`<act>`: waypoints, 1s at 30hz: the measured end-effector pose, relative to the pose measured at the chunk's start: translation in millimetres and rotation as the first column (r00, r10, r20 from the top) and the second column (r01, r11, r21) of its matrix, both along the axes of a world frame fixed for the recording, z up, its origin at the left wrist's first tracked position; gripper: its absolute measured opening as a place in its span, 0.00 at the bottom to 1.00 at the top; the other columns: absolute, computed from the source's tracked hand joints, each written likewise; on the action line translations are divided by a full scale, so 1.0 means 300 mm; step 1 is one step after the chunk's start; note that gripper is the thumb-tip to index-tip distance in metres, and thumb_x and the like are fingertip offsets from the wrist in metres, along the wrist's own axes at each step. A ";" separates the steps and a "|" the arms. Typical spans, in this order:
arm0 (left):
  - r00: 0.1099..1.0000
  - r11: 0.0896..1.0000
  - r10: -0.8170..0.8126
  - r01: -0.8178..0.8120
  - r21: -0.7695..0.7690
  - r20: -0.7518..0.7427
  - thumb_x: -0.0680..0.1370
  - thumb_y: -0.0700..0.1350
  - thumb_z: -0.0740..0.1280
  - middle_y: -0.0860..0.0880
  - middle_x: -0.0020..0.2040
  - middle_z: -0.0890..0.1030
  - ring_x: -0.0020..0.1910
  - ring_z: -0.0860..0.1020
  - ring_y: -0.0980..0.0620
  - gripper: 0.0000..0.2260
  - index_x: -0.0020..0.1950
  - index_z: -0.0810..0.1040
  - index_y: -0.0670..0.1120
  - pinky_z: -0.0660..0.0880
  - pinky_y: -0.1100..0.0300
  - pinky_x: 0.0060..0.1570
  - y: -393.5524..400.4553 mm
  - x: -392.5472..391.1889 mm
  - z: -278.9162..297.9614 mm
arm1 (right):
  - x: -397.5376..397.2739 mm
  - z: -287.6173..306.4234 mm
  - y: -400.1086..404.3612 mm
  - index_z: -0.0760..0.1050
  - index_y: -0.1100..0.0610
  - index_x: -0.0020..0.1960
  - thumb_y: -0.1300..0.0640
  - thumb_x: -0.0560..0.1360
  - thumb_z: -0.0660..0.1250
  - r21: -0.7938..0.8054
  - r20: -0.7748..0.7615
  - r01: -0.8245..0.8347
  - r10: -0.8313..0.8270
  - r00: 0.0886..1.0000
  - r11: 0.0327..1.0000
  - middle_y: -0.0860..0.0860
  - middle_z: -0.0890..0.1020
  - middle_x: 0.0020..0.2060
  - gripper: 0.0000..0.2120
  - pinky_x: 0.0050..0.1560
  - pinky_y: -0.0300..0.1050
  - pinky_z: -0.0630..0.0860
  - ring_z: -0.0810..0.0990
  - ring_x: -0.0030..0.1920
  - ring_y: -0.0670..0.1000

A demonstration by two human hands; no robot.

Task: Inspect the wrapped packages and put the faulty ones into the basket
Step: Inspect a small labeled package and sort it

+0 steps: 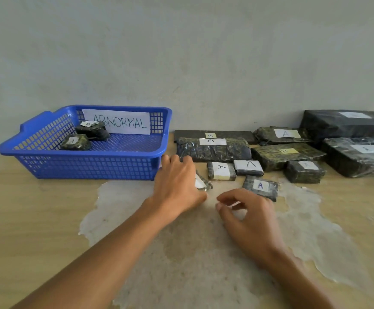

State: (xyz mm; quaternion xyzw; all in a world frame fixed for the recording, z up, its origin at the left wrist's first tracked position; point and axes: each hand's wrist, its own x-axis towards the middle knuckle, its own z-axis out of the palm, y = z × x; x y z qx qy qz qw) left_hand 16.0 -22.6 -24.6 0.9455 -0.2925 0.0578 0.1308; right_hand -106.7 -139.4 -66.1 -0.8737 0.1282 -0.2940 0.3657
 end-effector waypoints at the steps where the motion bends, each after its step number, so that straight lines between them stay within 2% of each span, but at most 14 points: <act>1: 1.000 0.993 0.030 -0.031 -0.111 -0.005 0.69 0.62 0.74 0.46 0.60 0.74 0.63 0.69 0.44 0.30 0.62 0.72 0.46 0.73 0.52 0.53 0.012 -0.029 -0.007 | 0.001 0.009 0.006 0.84 0.49 0.46 0.55 0.74 0.74 0.115 -0.005 0.026 -0.025 1.000 0.993 0.41 0.85 0.38 0.02 0.43 0.35 0.79 0.82 0.44 0.41; 3: 0.998 0.946 0.058 -0.066 -0.319 -0.034 0.65 0.68 0.71 0.50 0.57 0.73 0.62 0.70 0.47 0.33 0.62 0.74 0.50 0.74 0.52 0.53 0.037 -0.087 -0.028 | 0.004 0.034 0.020 0.84 0.51 0.49 0.54 0.76 0.74 0.406 0.012 0.006 -0.012 1.000 0.914 0.46 0.86 0.38 0.03 0.39 0.43 0.83 0.85 0.42 0.46; 5: 0.995 0.880 0.042 -0.078 -0.469 -0.086 0.61 0.72 0.67 0.53 0.55 0.70 0.61 0.69 0.50 0.39 0.65 0.74 0.51 0.75 0.55 0.55 0.059 -0.134 -0.050 | 0.003 0.061 0.034 0.83 0.56 0.50 0.54 0.76 0.73 0.633 0.027 -0.048 0.040 0.999 0.773 0.51 0.86 0.38 0.06 0.38 0.48 0.83 0.86 0.42 0.50; 8: 0.986 0.781 -0.009 -0.095 -0.617 -0.164 0.57 0.72 0.67 0.58 0.51 0.67 0.58 0.71 0.55 0.42 0.66 0.73 0.52 0.71 0.66 0.52 0.088 -0.181 -0.078 | -0.002 0.079 0.041 0.80 0.61 0.53 0.58 0.76 0.72 0.758 0.052 -0.102 0.096 0.994 0.645 0.54 0.85 0.34 0.08 0.40 0.46 0.82 0.85 0.38 0.50; 12: 0.954 0.732 -0.128 -0.094 -0.674 -0.272 0.60 0.61 0.80 0.58 0.53 0.71 0.53 0.74 0.60 0.32 0.58 0.71 0.57 0.72 0.71 0.48 0.114 -0.200 -0.084 | -0.007 0.073 0.037 0.82 0.63 0.49 0.70 0.75 0.71 0.799 0.081 -0.112 0.079 0.994 0.591 0.56 0.85 0.33 0.05 0.35 0.39 0.81 0.82 0.32 0.49; 14: 0.897 0.660 -0.184 -0.189 -0.727 -0.401 0.65 0.58 0.78 0.57 0.52 0.78 0.51 0.77 0.60 0.23 0.56 0.76 0.55 0.72 0.72 0.47 0.132 -0.180 -0.069 | -0.010 0.071 0.032 0.83 0.62 0.47 0.70 0.76 0.70 0.792 0.088 -0.115 0.074 0.993 0.600 0.55 0.86 0.34 0.06 0.34 0.39 0.81 0.83 0.32 0.49; 16: 0.828 0.547 -0.274 -0.283 -0.788 -0.489 0.74 0.50 0.76 0.53 0.47 0.85 0.48 0.82 0.57 0.12 0.56 0.81 0.52 0.75 0.70 0.46 0.153 -0.159 -0.057 | -0.013 0.070 0.028 0.84 0.61 0.47 0.70 0.75 0.70 0.781 0.094 -0.121 0.077 0.993 0.613 0.55 0.86 0.35 0.06 0.34 0.39 0.80 0.83 0.33 0.48; 17: 0.808 0.511 -0.306 -0.306 -0.803 -0.503 0.76 0.45 0.74 0.53 0.44 0.86 0.45 0.83 0.59 0.08 0.55 0.83 0.51 0.76 0.70 0.44 0.165 -0.155 -0.057 | -0.014 0.068 0.029 0.84 0.61 0.47 0.69 0.75 0.70 0.773 0.094 -0.123 0.079 0.992 0.623 0.56 0.86 0.35 0.06 0.34 0.39 0.80 0.83 0.34 0.49; 19: 0.803 0.482 -0.330 -0.309 -0.820 -0.497 0.77 0.40 0.72 0.54 0.40 0.87 0.40 0.82 0.62 0.06 0.51 0.85 0.50 0.76 0.71 0.41 0.176 -0.157 -0.061 | -0.013 0.063 0.032 0.85 0.60 0.47 0.69 0.75 0.71 0.752 0.096 -0.126 0.083 0.992 0.647 0.58 0.87 0.38 0.06 0.38 0.43 0.83 0.84 0.37 0.50; 21: 0.799 0.439 -0.338 -0.333 -0.835 -0.497 0.76 0.38 0.73 0.52 0.40 0.87 0.38 0.83 0.60 0.06 0.48 0.86 0.49 0.77 0.69 0.39 0.174 -0.155 -0.067 | -0.010 0.060 0.036 0.85 0.60 0.48 0.68 0.75 0.71 0.744 0.112 -0.141 0.086 0.990 0.653 0.58 0.87 0.39 0.07 0.41 0.45 0.83 0.84 0.39 0.51; 24: 0.796 0.364 -0.334 -0.386 -0.848 -0.505 0.76 0.36 0.73 0.49 0.37 0.86 0.35 0.82 0.56 0.06 0.46 0.86 0.46 0.78 0.65 0.36 0.177 -0.148 -0.072 | -0.008 0.060 0.044 0.84 0.60 0.51 0.64 0.76 0.72 0.759 0.127 -0.180 0.130 0.983 0.626 0.54 0.86 0.37 0.05 0.39 0.41 0.82 0.83 0.38 0.48; 27: 0.799 0.335 -0.336 -0.394 -0.856 -0.499 0.75 0.35 0.73 0.48 0.36 0.86 0.34 0.81 0.55 0.05 0.46 0.86 0.44 0.79 0.64 0.35 0.188 -0.145 -0.081 | -0.010 0.055 0.048 0.85 0.58 0.44 0.58 0.76 0.72 0.743 0.084 -0.196 0.201 0.976 0.640 0.52 0.85 0.35 0.05 0.37 0.40 0.79 0.82 0.36 0.47; 30: 0.778 0.340 -0.373 -0.392 -0.855 -0.505 0.74 0.35 0.73 0.45 0.38 0.86 0.36 0.80 0.53 0.05 0.46 0.86 0.44 0.77 0.62 0.36 0.198 -0.142 -0.090 | -0.014 0.055 0.052 0.85 0.56 0.37 0.58 0.77 0.71 0.721 0.072 -0.189 0.199 0.977 0.667 0.52 0.84 0.33 0.10 0.36 0.41 0.77 0.81 0.35 0.49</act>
